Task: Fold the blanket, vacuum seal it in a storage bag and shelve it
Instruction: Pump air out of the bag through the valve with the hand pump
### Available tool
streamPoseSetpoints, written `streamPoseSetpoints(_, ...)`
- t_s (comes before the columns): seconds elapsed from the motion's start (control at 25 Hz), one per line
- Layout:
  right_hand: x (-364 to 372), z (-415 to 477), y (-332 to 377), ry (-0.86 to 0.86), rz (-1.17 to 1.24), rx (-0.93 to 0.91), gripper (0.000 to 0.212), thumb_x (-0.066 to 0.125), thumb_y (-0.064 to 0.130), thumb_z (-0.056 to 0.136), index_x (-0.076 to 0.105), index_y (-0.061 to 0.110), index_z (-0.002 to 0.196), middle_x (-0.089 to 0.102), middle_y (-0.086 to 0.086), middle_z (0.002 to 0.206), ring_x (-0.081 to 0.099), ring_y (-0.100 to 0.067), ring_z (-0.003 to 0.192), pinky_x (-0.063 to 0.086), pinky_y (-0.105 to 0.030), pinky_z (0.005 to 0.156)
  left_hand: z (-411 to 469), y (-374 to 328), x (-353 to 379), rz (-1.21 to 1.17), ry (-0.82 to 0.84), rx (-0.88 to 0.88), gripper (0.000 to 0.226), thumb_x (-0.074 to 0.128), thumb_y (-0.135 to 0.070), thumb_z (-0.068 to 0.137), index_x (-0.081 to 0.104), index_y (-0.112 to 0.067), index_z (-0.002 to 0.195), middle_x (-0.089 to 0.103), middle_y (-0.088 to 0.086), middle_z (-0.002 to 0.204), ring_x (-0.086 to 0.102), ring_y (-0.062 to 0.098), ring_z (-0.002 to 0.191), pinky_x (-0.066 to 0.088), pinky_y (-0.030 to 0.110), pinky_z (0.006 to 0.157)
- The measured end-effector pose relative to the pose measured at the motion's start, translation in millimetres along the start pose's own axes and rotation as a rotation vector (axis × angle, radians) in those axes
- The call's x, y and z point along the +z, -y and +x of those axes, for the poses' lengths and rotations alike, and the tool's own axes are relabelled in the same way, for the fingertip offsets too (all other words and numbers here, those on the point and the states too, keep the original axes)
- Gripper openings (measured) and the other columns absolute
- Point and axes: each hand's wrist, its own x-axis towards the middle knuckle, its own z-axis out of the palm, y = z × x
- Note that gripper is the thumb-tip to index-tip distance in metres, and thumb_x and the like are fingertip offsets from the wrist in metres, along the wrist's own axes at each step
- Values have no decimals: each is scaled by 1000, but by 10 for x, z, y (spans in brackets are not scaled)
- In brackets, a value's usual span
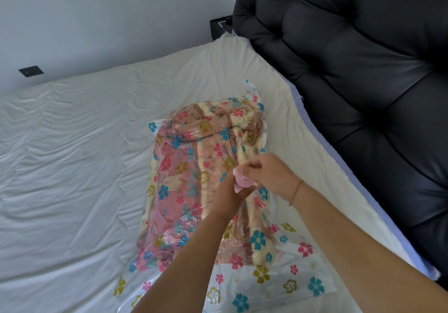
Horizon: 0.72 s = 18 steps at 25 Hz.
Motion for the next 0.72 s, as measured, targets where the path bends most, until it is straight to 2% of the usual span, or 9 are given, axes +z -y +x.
streamPoseSetpoints(0.12, -2, -19, 55, -47, -19, -17, 17, 71, 30, 84, 77, 15, 87, 72, -10, 82, 65, -27, 84, 53, -32, 80, -20, -5, -4, -10, -21, 11, 34, 73, -25, 82, 59, -26, 113, 65, -12, 102, 60, 5, 92, 46, 23, 77)
streamPoseSetpoints(0.2, -223, -80, 389, -77, 90, -167, 16, 70, 24, 85, 77, 10, 88, 71, -16, 82, 63, -14, 70, 50, -18, 69, 10, -18, -49, -57, -25, -14, 40, 73, -23, 81, 53, -39, 111, 63, -11, 107, 58, 8, 99, 46, 24, 84)
streamPoseSetpoints(0.24, -310, -114, 531, -85, 161, -225, 19, 69, 22, 85, 76, 5, 90, 69, -15, 77, 59, -3, 63, 45, -9, 63, 19, -36, -68, -53, -22, -15, 42, 72, -25, 79, 49, -45, 108, 62, -10, 108, 58, 11, 101, 46, 25, 86)
streamPoseSetpoints(0.32, -335, -92, 506, -63, 196, -263, 22, 68, 21, 85, 75, 0, 90, 65, -5, 68, 55, 4, 56, 41, -5, 59, 12, -56, -79, -44, -21, -1, 41, 70, -29, 76, 47, -50, 103, 63, -9, 106, 59, 14, 101, 46, 28, 87)
streamPoseSetpoints(0.4, -145, -49, 204, -44, 88, -139, 24, 70, 25, 84, 74, 1, 91, 64, -3, 69, 59, 0, 64, 46, -12, 63, -4, -60, -45, -42, -9, 1, 38, 72, -27, 78, 52, -45, 105, 64, -11, 105, 60, 13, 98, 48, 27, 83)
streamPoseSetpoints(0.48, 66, 0, -84, -53, -46, 2, 27, 72, 33, 83, 74, 8, 93, 69, -8, 83, 66, -21, 84, 55, -31, 78, -17, -36, 4, -5, 6, 25, 37, 72, -30, 80, 56, -35, 113, 65, -13, 104, 61, 9, 95, 47, 22, 79)
streamPoseSetpoints(0.56, 22, -11, 7, -113, -48, -17, 26, 71, 36, 83, 75, 11, 90, 72, -11, 86, 66, -30, 88, 55, -39, 85, -20, -46, -1, -26, -17, 36, 40, 71, -34, 78, 54, -37, 113, 65, -13, 105, 60, 8, 97, 47, 21, 81)
streamPoseSetpoints(0.68, -281, -115, 498, -186, 61, -232, 26, 71, 36, 81, 77, 11, 83, 69, -8, 72, 63, -18, 68, 53, -21, 69, 29, -56, -40, -22, -29, 8, 38, 66, -37, 74, 48, -46, 106, 63, -13, 105, 59, 12, 100, 45, 26, 85)
streamPoseSetpoints(0.72, -326, -121, 565, -214, 103, -278, 25, 71, 37, 80, 77, 12, 82, 69, -8, 71, 62, -15, 67, 51, -21, 68, 31, -56, -43, -13, -20, 1, 38, 66, -37, 73, 47, -47, 105, 62, -14, 104, 58, 13, 100, 45, 27, 86)
